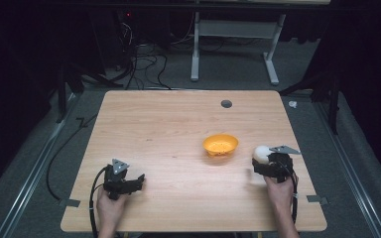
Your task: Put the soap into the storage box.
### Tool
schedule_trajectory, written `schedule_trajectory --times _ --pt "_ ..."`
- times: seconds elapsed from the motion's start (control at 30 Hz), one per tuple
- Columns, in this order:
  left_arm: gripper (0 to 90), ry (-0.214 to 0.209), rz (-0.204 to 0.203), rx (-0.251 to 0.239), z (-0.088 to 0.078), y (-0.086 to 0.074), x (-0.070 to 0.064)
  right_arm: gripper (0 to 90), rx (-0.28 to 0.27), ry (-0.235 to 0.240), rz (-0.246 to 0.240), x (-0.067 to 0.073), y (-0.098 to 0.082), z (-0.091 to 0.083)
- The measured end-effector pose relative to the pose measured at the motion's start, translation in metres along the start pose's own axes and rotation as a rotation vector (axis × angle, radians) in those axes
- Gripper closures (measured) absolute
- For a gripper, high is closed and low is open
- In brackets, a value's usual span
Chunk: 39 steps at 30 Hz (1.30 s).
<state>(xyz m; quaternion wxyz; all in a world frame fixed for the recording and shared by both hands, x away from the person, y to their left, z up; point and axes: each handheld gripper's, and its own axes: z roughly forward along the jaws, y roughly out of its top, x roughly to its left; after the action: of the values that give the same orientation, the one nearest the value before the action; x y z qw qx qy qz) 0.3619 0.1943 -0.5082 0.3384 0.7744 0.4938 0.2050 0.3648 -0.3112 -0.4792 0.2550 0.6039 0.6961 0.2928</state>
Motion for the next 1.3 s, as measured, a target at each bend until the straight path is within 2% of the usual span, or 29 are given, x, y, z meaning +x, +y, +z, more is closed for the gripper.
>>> schedule_trajectory --times 0.57,0.9,0.97,1.3 --pt "15.1 0.0 0.0 0.0 0.0 0.0 0.0 16.2 0.028 -0.032 0.038 -0.008 0.006 0.022" --pt "15.1 0.0 0.0 0.0 0.0 0.0 0.0 19.8 0.051 -0.037 0.031 -0.007 0.009 0.036" --pt "15.1 0.0 0.0 0.0 0.0 0.0 0.0 22.4 0.048 -0.045 0.025 -0.007 0.009 0.036" --pt "15.1 0.0 0.0 0.0 0.0 0.0 0.0 22.9 0.039 -0.04 0.031 -0.008 0.009 0.036"
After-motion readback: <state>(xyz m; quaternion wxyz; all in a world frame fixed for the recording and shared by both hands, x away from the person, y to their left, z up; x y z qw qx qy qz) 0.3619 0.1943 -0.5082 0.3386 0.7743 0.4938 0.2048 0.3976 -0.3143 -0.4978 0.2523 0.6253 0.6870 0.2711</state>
